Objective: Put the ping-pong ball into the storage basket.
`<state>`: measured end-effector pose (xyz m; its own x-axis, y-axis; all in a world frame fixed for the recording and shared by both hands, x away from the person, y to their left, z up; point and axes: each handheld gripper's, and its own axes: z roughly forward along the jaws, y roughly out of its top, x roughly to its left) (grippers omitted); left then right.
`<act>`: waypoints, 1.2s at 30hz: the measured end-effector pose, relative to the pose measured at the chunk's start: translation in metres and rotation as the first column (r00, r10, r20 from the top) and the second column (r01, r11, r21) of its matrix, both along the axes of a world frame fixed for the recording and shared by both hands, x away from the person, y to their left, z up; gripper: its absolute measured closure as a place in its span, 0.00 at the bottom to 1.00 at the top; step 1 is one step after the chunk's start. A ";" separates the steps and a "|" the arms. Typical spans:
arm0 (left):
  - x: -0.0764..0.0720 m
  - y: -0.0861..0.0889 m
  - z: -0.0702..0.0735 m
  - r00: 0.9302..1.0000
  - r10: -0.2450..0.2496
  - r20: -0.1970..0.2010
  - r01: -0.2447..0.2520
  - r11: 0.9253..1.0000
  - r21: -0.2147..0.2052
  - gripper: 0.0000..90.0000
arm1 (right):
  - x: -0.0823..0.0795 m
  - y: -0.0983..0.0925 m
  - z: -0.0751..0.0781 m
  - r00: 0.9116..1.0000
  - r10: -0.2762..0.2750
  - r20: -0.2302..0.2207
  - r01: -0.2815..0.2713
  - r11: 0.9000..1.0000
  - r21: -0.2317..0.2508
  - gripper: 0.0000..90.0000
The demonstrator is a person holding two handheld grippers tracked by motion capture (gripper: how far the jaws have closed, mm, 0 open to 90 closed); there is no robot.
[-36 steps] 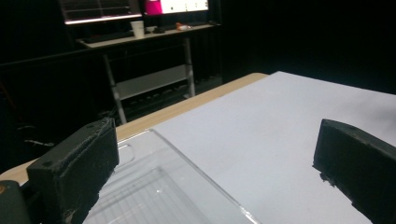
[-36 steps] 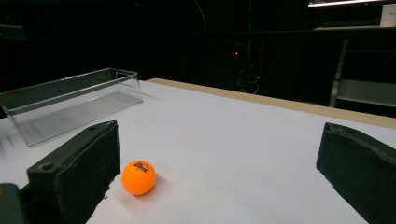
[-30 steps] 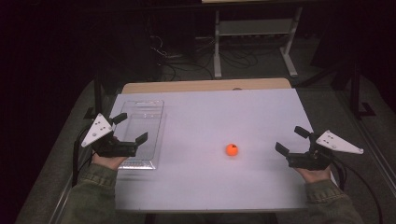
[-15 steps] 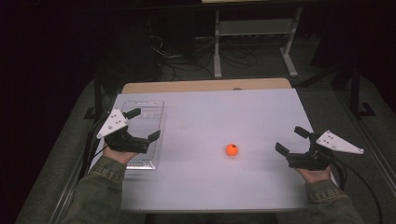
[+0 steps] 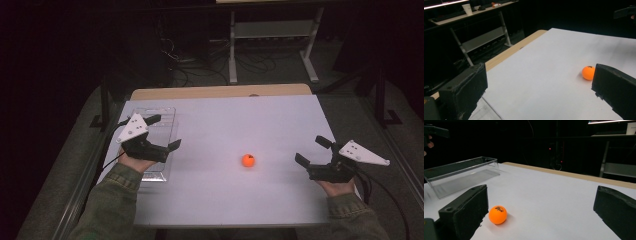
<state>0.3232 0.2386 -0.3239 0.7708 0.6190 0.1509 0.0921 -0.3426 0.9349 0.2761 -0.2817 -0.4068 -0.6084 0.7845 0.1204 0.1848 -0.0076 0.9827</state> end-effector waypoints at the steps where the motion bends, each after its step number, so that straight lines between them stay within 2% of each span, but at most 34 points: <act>1: 0.001 -0.001 0.001 1.000 -0.003 -0.001 0.003 1.000 -0.003 0.00 | 0.000 0.000 0.000 1.000 0.000 0.000 0.000 1.000 0.000 0.00; 5: 0.003 -0.007 0.003 1.000 -0.016 -0.004 0.016 1.000 0.004 0.00 | 0.000 0.000 0.000 1.000 -0.001 -0.001 0.001 1.000 0.001 0.00; 14: 0.006 -0.026 0.003 0.997 -0.071 -0.027 0.072 0.996 0.056 0.00 | 0.000 -0.001 0.000 1.000 0.000 -0.003 0.000 1.000 0.001 0.00; 19: 0.010 -0.033 0.003 0.996 -0.087 -0.032 0.088 0.995 0.046 0.00 | -0.001 -0.001 0.000 1.000 0.000 -0.001 0.000 1.000 0.002 0.00; 29: 0.018 -0.040 0.001 0.994 -0.093 -0.054 0.097 0.993 0.068 0.00 | -0.001 -0.001 0.000 1.000 0.000 -0.002 0.000 1.000 0.002 0.00; 32: 0.019 -0.044 0.002 0.994 -0.101 -0.050 0.104 0.993 0.055 0.00 | -0.001 -0.001 0.000 1.000 -0.001 -0.003 0.001 1.000 0.003 0.00; 36: 0.022 -0.048 0.002 0.993 -0.107 -0.057 0.111 0.992 0.063 0.00 | -0.001 -0.001 0.000 1.000 0.000 -0.003 0.000 1.000 0.002 0.00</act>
<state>0.3449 0.1909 -0.3220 0.8413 0.5208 0.1452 0.1002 -0.4141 0.9047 0.2750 -0.2825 -0.4070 -0.6083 0.7840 0.1238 0.1877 -0.0094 0.9822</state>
